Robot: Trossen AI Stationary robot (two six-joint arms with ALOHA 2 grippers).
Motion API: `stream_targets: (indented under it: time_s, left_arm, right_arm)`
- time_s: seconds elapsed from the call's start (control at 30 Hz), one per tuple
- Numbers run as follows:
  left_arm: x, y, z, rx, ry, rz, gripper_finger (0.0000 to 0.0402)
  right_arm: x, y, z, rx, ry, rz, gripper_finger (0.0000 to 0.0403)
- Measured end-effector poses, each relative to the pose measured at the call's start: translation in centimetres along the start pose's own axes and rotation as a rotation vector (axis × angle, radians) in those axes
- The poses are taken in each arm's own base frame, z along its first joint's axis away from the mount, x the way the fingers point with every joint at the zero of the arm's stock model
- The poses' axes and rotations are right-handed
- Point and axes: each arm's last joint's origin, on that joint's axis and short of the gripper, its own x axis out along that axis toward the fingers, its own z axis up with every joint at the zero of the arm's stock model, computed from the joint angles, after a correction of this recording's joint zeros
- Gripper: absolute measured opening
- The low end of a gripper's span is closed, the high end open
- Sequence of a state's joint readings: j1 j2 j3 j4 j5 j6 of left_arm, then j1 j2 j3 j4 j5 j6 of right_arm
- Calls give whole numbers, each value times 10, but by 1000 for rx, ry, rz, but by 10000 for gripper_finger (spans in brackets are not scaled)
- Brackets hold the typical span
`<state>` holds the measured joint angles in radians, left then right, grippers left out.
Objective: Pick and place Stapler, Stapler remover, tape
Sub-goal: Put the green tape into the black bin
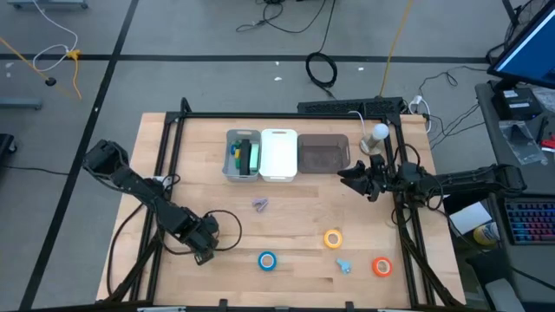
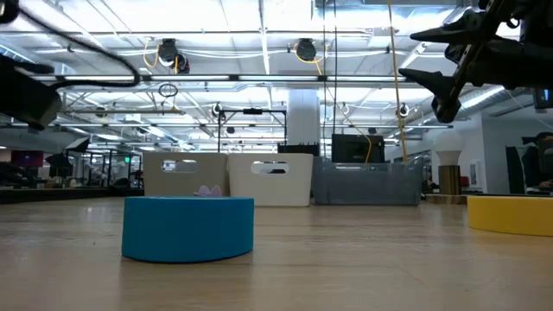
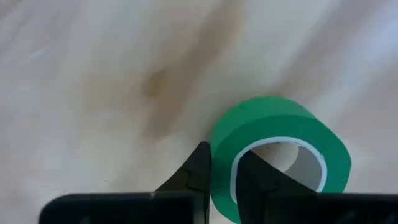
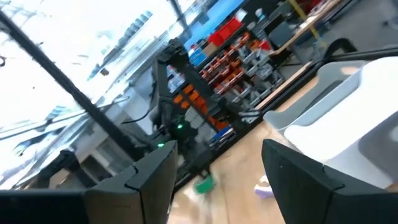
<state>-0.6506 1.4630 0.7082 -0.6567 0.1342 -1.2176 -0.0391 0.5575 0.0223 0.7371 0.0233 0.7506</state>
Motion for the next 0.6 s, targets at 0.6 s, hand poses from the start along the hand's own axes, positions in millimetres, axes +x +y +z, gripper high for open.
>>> stream_targets:
  time_s: [0.6]
  left_arm:
    - [-97, 0, 61, -65, -748, -532, 39]
  right_arm:
    - [-1, 5, 10, 19, -193, -49, 226]
